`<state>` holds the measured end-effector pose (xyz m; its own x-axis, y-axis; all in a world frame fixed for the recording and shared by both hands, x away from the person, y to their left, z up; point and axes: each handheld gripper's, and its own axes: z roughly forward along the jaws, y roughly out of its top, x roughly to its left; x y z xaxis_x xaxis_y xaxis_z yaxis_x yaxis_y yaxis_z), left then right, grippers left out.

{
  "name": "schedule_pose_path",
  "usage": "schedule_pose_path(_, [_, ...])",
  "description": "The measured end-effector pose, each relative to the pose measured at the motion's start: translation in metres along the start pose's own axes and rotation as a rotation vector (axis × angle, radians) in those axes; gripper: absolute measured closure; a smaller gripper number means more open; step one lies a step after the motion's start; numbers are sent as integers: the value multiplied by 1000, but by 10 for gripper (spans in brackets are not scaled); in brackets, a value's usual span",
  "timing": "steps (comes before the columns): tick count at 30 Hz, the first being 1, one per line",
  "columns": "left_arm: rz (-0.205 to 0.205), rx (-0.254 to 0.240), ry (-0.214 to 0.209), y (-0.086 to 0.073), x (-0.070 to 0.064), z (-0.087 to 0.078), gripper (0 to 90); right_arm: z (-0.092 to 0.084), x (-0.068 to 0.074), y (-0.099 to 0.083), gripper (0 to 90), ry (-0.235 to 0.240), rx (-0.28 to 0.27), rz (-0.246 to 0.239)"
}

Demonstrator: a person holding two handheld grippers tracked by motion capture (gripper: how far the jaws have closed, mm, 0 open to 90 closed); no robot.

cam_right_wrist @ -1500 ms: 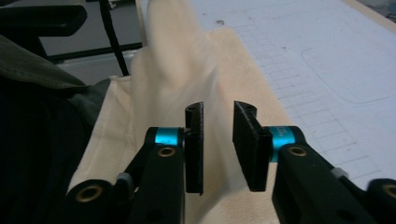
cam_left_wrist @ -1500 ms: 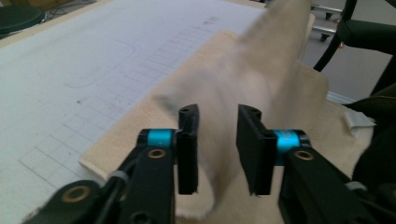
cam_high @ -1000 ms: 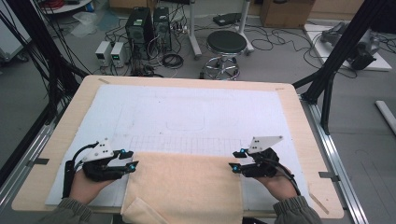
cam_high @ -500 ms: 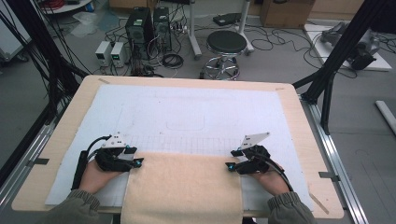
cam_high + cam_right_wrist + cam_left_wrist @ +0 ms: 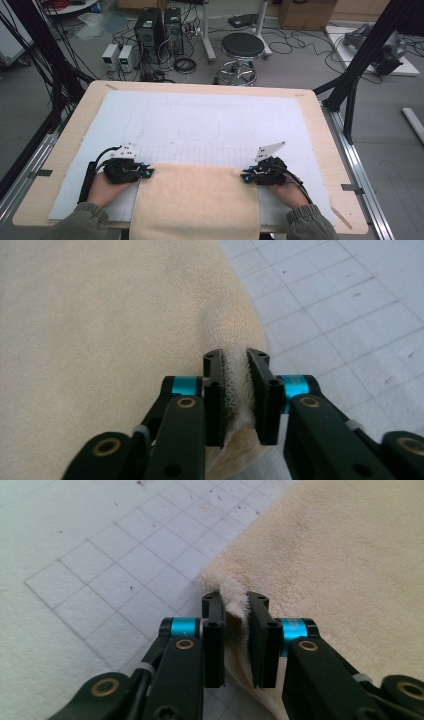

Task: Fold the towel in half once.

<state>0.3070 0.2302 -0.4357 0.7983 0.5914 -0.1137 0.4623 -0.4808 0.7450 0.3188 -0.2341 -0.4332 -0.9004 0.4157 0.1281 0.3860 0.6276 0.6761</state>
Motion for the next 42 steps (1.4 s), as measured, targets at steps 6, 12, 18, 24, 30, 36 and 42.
schedule_pose_path(6, [-31, -60, 74, 15, 9, -6, 820, -2, -8, 14, 825, -39, -3, -12])
schedule_pose_path(12, [-83, -95, 176, 42, 30, 0, 824, 2, -42, 42, 832, -103, -36, 27])
schedule_pose_path(18, [-114, -135, 253, 81, 57, -1, 825, -7, -73, 73, 836, -178, -83, 60])
schedule_pose_path(24, [-101, -168, 310, 124, 74, -9, 826, -25, -93, 106, 839, -235, -107, 59])
schedule_pose_path(30, [-71, -134, 317, 136, 83, -8, 730, -34, -109, 121, 739, -246, -159, 77])
schedule_pose_path(36, [-93, -142, 264, 116, 82, -7, 638, -30, -105, 107, 459, -223, -174, 126])
schedule_pose_path(42, [-61, -174, 220, 97, 65, -16, 585, -31, -90, 91, 344, -190, -173, 130])
